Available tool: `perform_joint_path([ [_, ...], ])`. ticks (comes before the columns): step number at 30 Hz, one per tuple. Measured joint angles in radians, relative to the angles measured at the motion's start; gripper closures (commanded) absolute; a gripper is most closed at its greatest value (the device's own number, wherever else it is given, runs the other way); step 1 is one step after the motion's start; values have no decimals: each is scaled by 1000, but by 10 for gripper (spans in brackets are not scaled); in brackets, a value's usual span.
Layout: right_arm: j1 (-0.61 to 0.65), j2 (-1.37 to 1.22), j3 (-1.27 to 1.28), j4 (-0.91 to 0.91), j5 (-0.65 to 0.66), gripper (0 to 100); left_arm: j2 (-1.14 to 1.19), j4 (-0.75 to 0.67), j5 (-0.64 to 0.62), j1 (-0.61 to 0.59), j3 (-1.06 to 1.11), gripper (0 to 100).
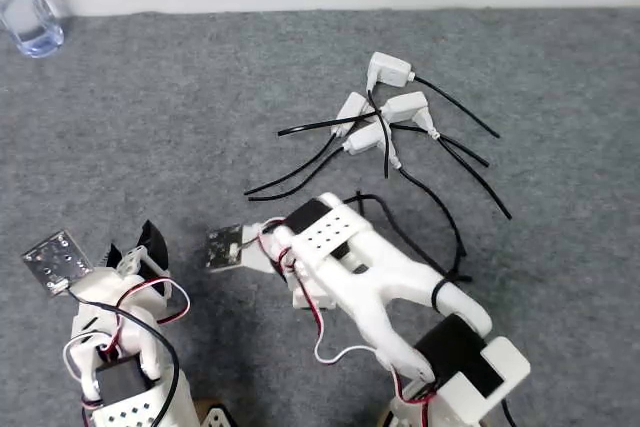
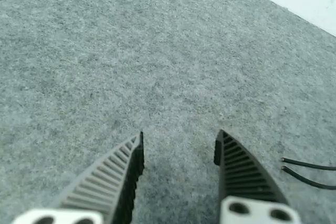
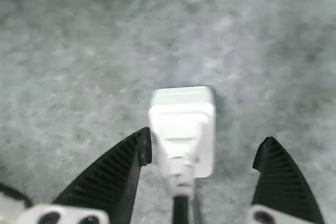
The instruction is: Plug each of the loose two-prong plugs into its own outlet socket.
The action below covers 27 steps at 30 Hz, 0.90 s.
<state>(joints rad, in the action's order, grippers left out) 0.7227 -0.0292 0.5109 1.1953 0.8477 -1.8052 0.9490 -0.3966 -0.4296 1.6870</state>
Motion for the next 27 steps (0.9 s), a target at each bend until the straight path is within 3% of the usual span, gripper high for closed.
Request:
perform_joint_path([
  [7, -135, -110, 3, -49, 104, 710, 0, 0, 0, 0, 0, 789],
  [12, -155, -183, -83, -17, 124, 998, 0, 0, 0, 0, 0, 789],
  [14, -167, -189, -104, -17, 127, 954, 0, 0, 0, 0, 0, 789],
  [19, -170, -189, -104, -8, 133, 991, 0, 0, 0, 0, 0, 789],
  [27, -170, 80, -83, 157, 137, 991, 0, 0, 0, 0, 0, 789],
])
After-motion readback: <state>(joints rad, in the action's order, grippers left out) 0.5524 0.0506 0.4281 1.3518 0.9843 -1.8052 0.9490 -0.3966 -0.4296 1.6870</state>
